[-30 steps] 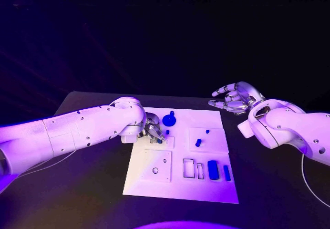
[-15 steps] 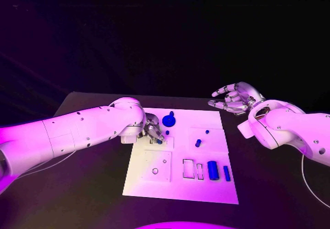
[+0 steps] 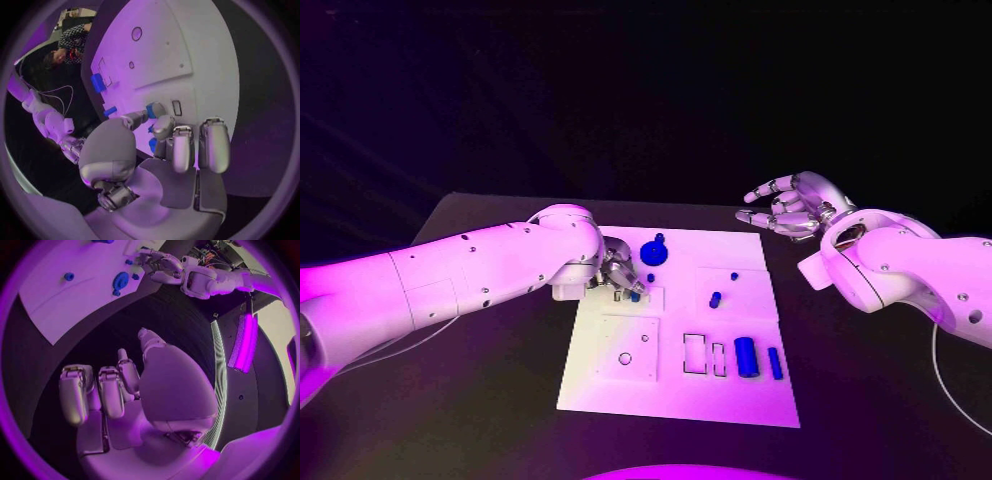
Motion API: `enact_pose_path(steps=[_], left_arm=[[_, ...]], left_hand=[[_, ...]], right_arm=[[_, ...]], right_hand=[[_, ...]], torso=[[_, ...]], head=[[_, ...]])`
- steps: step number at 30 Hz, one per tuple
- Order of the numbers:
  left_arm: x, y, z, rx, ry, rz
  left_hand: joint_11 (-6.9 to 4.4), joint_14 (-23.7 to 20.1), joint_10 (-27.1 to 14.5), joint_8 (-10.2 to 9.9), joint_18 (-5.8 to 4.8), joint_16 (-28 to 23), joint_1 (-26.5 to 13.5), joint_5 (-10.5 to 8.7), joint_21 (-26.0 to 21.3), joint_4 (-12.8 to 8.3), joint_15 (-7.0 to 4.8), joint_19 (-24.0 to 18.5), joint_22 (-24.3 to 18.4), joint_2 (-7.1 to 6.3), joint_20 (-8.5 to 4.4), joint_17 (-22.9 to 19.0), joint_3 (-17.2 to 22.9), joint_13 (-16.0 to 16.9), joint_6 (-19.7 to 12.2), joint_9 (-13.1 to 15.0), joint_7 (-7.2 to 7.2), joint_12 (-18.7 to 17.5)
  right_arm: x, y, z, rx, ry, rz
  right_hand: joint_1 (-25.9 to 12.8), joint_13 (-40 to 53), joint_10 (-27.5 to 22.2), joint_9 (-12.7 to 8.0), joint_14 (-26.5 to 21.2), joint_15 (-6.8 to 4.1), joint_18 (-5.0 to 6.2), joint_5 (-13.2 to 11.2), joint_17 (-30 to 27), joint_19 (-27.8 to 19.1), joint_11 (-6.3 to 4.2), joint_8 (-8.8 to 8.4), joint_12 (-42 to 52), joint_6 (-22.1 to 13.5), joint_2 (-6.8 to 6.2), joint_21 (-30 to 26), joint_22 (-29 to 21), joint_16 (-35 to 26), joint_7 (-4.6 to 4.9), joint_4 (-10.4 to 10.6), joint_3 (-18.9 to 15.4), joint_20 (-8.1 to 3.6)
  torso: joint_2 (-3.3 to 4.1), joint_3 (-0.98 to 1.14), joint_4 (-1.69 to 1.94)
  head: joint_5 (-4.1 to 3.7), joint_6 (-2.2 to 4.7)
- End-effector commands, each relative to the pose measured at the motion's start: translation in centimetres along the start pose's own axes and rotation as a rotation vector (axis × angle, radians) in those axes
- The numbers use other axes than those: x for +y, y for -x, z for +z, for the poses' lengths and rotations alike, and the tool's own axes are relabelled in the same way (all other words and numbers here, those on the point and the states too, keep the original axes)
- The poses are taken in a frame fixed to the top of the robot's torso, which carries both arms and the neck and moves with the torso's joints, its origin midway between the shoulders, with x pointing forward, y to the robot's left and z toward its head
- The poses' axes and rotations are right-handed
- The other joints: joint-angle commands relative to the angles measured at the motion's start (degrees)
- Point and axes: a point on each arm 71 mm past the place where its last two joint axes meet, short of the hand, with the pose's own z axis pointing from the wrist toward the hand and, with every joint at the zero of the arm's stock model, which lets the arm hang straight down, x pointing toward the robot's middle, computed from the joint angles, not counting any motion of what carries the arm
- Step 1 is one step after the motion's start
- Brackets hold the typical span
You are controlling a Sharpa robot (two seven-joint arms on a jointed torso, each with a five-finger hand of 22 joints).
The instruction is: Assemble the parts on the task board
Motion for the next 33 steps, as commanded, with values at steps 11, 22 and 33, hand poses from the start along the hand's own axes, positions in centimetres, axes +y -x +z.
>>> enact_pose_path(steps=[11, 22, 33], left_arm=[[0.1, -0.4, 0.2, 0.016, 0.002, 0.015], [0.2, -0.1, -0.3, -0.006, -0.016, -0.025], [0.6, 1.4, -1.6, -0.049, -0.067, -0.192]], left_hand=[[0.17, 5.85, 0.17, -0.23, -0.66, 0.38, -0.59, -0.87, 0.21, 2.13, -0.36, 0.11, 0.2, -0.84, -0.39, 15.09, -4.07, -0.01, 0.32, -0.07, 0.31, 0.14], [0.17, 5.85, -0.06, -0.53, -0.65, 0.38, -0.8, -10.42, 0.11, 4.82, -0.36, 0.1, 0.29, -0.69, -0.42, 15.09, -11.65, -0.23, 0.17, -0.01, 0.3, -0.06], [2.39, 4.89, -8.5, -4.32, 0.25, -1.45, 2.92, -10.55, -2.8, 4.78, 1.36, -2.11, -4.42, -0.3, 1.01, 12.06, -14.85, -12.65, -5.72, -1.24, 2.87, -9.33]], right_arm=[[0.2, 0.0, 0.0, -0.002, 0.024, -0.006], [0.2, 0.1, 0.0, -0.006, 0.029, -0.006], [0.1, 0.2, 0.0, -0.014, 0.033, -0.004]], right_hand=[[-0.6, 0.51, 0.02, -0.12, 4.78, -0.45, 0.06, -0.94, 9.92, 3.27, -0.38, 0.47, -0.07, 0.18, -0.06, -0.21, 11.65, -0.4, -0.15, 0.04, 0.08, -0.32], [-0.6, 0.61, 0.14, -0.14, 4.79, -0.46, 0.04, -1.19, 9.95, 3.31, -0.39, 0.52, 0.03, 0.19, -0.03, -0.14, 11.7, -0.39, -0.16, -0.01, 0.1, -0.33], [-0.64, 0.63, 0.16, -0.16, 4.81, -0.46, 0.04, -1.31, 10.02, 3.32, -0.4, 0.55, 0.05, 0.19, -0.02, -0.13, 11.7, -0.37, -0.16, 0.0, 0.09, -0.33]], torso=[[-0.01, -0.05, 0.01], [0.02, -0.04, 0.08], [-0.36, 0.17, 0.1]], head=[[0.03, 0.03], [-0.16, -0.03], [0.34, -0.06]])
